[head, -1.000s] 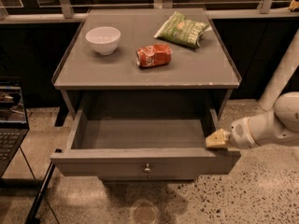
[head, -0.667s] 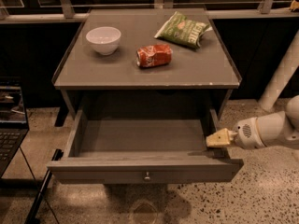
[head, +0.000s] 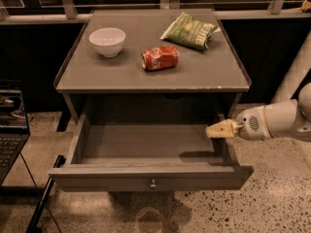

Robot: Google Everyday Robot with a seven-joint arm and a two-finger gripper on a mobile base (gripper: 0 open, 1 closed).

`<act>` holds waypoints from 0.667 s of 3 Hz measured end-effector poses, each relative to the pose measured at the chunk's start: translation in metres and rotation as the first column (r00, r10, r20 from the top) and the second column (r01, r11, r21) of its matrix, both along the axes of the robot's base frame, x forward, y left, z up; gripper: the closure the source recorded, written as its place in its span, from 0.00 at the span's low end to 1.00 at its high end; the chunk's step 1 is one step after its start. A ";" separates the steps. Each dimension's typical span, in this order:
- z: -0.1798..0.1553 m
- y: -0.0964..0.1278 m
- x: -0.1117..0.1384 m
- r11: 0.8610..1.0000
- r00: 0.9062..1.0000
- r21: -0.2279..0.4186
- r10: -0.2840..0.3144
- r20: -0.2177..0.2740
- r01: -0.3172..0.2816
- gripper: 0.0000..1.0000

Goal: Open top drawer

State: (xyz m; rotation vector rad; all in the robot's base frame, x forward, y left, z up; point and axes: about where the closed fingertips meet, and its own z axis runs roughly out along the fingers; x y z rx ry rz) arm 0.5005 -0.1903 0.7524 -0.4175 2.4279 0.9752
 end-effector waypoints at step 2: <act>0.000 0.000 0.000 1.000 1.000 0.000 0.000 0.000 0.000 0.12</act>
Offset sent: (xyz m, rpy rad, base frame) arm 0.0000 0.0000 0.0000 0.0000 0.0000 0.0001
